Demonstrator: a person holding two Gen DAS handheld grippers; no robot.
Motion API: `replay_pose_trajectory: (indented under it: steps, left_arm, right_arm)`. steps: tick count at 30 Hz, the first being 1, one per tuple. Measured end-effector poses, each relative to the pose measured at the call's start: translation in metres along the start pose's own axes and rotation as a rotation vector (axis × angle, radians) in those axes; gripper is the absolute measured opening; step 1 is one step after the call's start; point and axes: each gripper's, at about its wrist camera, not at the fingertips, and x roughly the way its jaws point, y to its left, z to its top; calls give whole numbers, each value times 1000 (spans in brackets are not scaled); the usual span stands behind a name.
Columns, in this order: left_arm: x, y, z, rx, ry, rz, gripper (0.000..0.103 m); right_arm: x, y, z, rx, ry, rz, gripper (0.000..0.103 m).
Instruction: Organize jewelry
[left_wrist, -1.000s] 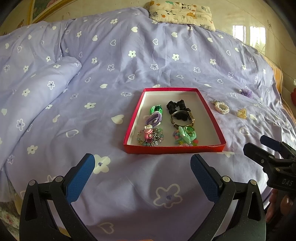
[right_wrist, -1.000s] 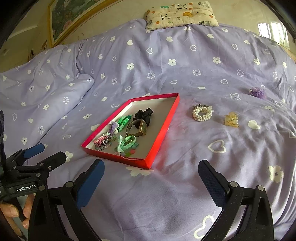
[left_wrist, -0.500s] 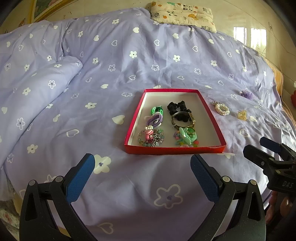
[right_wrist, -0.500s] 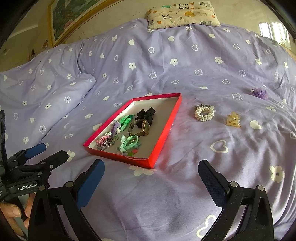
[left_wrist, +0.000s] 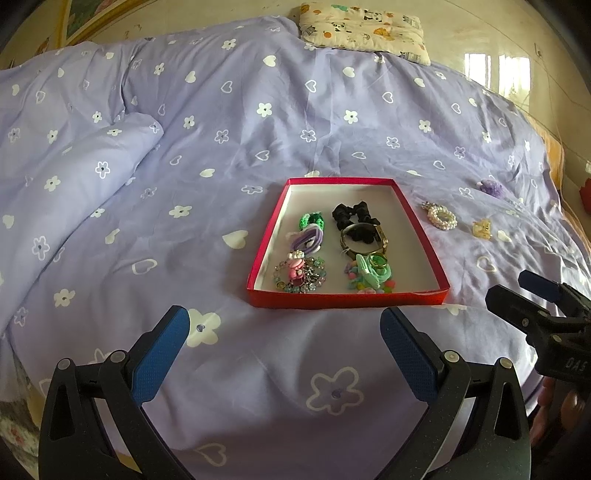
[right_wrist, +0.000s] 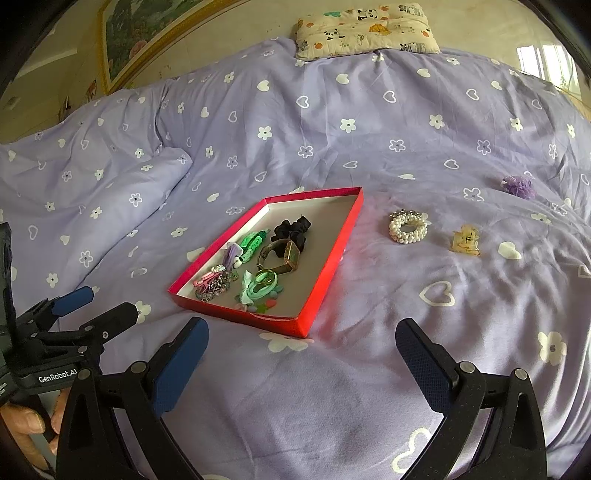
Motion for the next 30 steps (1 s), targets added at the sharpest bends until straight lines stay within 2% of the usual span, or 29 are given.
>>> replay_pose_trajectory:
  steps: [30]
  left_arm:
    - [2,-7,1,-10,11,-18,103]
  right_arm:
    - [0,2,3,3,4,2,102]
